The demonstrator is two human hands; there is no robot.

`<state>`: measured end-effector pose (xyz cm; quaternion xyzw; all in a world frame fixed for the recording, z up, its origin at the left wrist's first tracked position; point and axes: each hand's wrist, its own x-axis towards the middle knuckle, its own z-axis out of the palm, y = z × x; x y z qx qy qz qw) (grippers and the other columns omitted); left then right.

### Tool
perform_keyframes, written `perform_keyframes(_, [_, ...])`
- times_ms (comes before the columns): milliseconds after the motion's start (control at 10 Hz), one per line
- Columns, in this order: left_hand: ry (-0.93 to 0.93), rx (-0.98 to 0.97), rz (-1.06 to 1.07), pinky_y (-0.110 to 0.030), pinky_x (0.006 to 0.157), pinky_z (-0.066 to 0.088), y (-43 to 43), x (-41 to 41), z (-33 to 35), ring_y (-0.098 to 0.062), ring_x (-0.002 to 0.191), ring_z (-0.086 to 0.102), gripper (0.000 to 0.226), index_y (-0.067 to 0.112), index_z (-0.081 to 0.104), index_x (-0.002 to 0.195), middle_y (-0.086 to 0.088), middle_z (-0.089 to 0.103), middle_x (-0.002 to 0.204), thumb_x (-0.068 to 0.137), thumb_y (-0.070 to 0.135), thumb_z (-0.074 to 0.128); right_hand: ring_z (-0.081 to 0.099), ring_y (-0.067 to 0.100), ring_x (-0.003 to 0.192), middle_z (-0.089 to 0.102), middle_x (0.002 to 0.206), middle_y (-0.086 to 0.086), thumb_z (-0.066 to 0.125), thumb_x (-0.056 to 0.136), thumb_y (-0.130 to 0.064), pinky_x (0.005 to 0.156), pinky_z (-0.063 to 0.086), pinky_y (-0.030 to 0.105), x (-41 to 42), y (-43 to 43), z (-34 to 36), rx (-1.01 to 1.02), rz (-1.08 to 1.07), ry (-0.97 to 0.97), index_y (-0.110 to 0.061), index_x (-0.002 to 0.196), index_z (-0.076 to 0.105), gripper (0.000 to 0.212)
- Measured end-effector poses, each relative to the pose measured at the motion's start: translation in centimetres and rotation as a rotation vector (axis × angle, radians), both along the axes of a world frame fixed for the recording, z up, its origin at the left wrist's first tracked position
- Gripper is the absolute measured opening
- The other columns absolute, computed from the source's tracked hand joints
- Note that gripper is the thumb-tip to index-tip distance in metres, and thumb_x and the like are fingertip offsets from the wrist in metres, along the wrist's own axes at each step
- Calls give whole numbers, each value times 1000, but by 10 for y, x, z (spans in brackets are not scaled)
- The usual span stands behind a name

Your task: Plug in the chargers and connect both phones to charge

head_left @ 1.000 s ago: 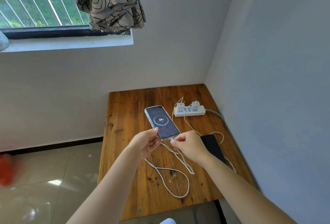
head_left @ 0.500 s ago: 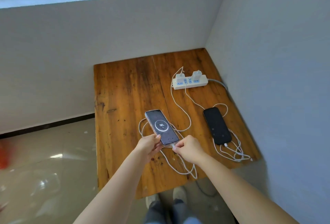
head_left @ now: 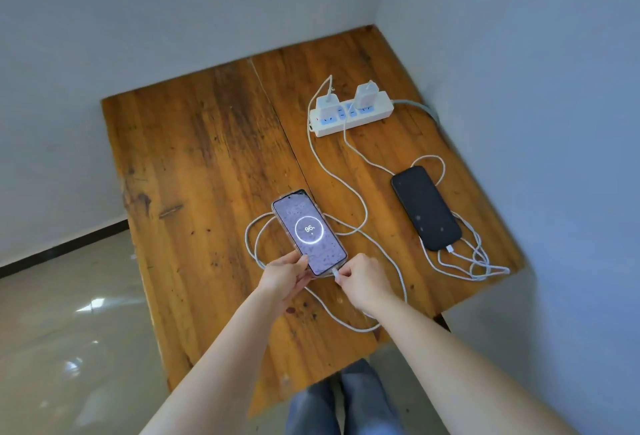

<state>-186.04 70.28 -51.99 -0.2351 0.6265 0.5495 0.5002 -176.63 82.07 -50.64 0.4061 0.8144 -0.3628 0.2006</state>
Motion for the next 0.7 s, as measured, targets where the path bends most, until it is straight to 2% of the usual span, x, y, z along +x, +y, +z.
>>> perform_keyframes(100, [139, -134, -45, -26, 76, 57, -1, 2, -4, -15, 88, 69, 35, 9, 62, 121, -7, 70, 107, 87, 15, 66, 56, 13, 63, 63, 74, 1, 65, 88, -22, 51, 40, 21, 1, -5, -8, -4, -12, -13, -12, 85, 70, 11])
perform_keyframes(200, [255, -240, -45, -31, 79, 58, 1, 4, -4, -16, 83, 69, 37, 5, 64, 118, -8, 70, 102, 83, 17, 70, 60, 16, 68, 66, 80, 3, 64, 88, -21, 54, 43, 23, 1, -9, -10, -11, -24, 9, -11, 89, 71, 12])
perform_keyframes(300, [282, -255, -68, -33, 84, 57, -2, 5, 2, -17, 86, 68, 38, 5, 64, 119, -9, 70, 99, 84, 20, 70, 60, 15, 65, 67, 75, 2, 62, 89, -26, 55, 47, 24, 3, -11, -5, -29, -24, 28, -11, 83, 71, 19])
perform_keyframes(400, [406, -293, -189, -34, 85, 55, -9, 8, 14, -19, 95, 67, 37, 9, 63, 122, -8, 71, 104, 88, 24, 64, 62, 16, 66, 68, 74, 5, 61, 89, -30, 59, 50, 28, 6, -9, 7, -66, -50, 73, -10, 79, 71, 24])
perform_keyframes(500, [685, -408, -421, -34, 87, 50, -23, 18, 26, -22, 109, 60, 37, 12, 60, 126, -7, 63, 125, 92, 25, 56, 63, 14, 65, 70, 72, 3, 62, 88, -33, 61, 52, 30, 10, -8, 29, -170, -120, 125, -14, 77, 71, 24])
perform_keyframes(600, [816, -506, -570, -37, 92, 47, -49, 37, 26, -26, 117, 54, 44, 13, 49, 136, -9, 54, 132, 94, 27, 52, 68, 14, 68, 72, 72, 0, 63, 87, -32, 70, 59, 32, 22, -9, 58, -254, -183, 211, -18, 80, 72, 19])
perform_keyframes(700, [793, -628, -672, -40, 97, 43, -78, 59, 19, -30, 124, 43, 51, 10, 37, 139, -14, 44, 138, 93, 29, 50, 70, 13, 70, 73, 76, 1, 63, 87, -23, 64, 58, 21, 35, -5, 92, -356, -300, 325, -17, 86, 73, 11])
